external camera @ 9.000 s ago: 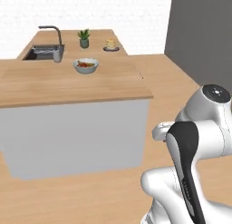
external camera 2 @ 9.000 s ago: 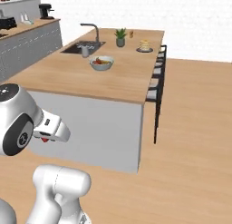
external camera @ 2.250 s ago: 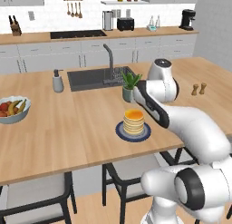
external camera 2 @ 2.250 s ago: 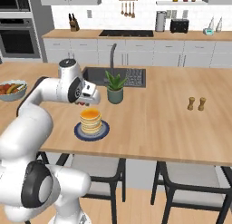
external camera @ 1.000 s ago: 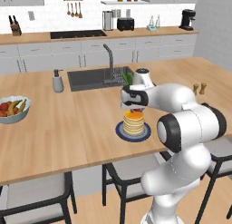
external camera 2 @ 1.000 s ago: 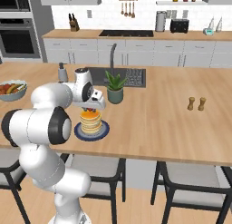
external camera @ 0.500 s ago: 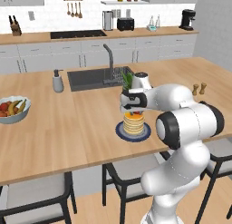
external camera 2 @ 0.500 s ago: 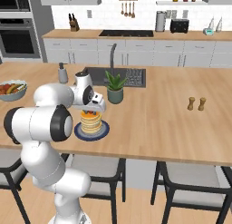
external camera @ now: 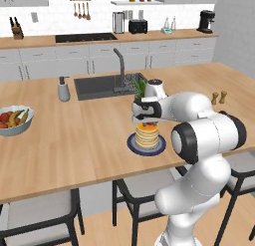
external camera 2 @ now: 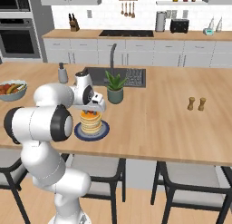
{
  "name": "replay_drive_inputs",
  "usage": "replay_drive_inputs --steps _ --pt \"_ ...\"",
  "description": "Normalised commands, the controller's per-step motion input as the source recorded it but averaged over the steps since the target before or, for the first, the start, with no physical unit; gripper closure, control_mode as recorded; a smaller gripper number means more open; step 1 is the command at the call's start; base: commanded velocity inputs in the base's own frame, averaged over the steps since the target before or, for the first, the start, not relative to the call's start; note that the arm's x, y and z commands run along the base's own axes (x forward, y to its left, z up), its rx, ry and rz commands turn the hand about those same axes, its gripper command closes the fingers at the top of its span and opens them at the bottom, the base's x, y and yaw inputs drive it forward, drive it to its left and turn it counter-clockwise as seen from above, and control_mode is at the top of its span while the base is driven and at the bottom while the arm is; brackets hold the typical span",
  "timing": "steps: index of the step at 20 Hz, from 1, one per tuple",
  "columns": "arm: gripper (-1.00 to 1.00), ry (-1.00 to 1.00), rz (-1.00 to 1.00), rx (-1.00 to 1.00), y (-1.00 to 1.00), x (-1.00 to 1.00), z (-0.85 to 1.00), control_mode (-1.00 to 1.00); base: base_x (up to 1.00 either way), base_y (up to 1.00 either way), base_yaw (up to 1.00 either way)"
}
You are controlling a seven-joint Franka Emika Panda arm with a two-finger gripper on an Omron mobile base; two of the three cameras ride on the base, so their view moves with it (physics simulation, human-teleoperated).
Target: Take the strawberry from the fridge and place it on top of the pancake, located on the dining counter.
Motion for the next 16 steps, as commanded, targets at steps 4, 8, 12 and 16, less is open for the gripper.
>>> replay_drive_inputs --steps 4,8,12,16 --pt "-1.0 0.0 0.0 0.0 0.0 0.0 0.04 -1.0 0.0 0.0 0.0" --pt "-1.0 0.0 0.0 0.0 0.0 0.0 0.19 -1.0 0.0 0.0 0.0" --pt "-1.0 0.0 0.0 -0.05 0.02 0.0 0.35 -1.0 0.0 0.0 0.0" --pt "-1.0 0.0 0.0 -0.04 0.13 -0.32 0.44 -1.0 0.0 0.0 0.0"
